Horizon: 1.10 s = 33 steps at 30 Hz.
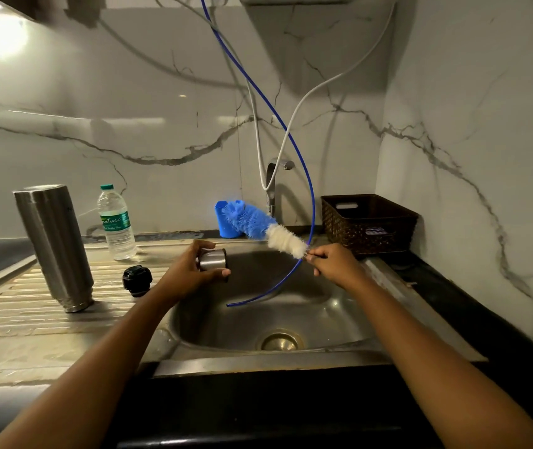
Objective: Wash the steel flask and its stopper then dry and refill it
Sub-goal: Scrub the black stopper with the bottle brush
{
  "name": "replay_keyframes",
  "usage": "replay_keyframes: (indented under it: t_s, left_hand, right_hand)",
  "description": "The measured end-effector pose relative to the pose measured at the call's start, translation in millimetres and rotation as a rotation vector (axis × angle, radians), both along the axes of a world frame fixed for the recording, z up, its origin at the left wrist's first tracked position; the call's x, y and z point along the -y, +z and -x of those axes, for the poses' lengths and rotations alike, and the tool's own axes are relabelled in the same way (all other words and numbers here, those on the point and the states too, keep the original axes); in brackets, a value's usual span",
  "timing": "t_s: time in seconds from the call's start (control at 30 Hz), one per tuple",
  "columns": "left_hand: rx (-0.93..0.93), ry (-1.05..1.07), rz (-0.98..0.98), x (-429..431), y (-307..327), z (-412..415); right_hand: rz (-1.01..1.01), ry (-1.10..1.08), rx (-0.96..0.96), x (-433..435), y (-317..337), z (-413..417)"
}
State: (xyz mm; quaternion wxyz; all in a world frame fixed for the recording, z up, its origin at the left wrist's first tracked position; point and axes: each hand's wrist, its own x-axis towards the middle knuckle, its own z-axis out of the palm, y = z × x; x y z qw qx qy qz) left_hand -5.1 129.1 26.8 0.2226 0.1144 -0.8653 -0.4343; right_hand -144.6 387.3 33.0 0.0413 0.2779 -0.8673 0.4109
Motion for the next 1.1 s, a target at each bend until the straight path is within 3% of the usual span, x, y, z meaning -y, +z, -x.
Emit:
replay_keyframes:
  t_s: [0.23,0.33,0.53,0.63,0.73,0.9,1.1]
  left_hand:
    - [0.079,-0.013,0.087,-6.0,15.3,-3.0]
    - [0.124,-0.032,0.273,-12.0,30.0,-4.6]
    - [-0.077,0.0,0.377,-13.8,56.5,-17.8]
    - [0.057,-0.075,0.638,-14.0,53.9,-22.6]
    - [0.078,-0.074,0.594,-8.3,51.0,-24.6]
    - [0.216,-0.071,0.68,4.5,45.4,-36.9]
    - [0.281,-0.046,0.709,44.9,49.8,-92.3]
  right_hand:
    - [-0.109,-0.082,-0.032,-12.9,-18.0,7.3]
    - [-0.133,-0.083,-0.044,-14.3,-17.6,7.1]
    - [-0.152,-0.049,-0.071,-9.5,-20.2,3.5]
    - [-0.154,-0.024,-0.045,-8.9,-20.7,1.0]
    - [-0.167,-0.017,-0.035,-7.2,-22.0,0.3]
    - [-0.184,-0.027,-0.029,-1.6,-24.5,-4.0]
    - [-0.246,-0.017,-0.074,7.0,-28.7,-9.2]
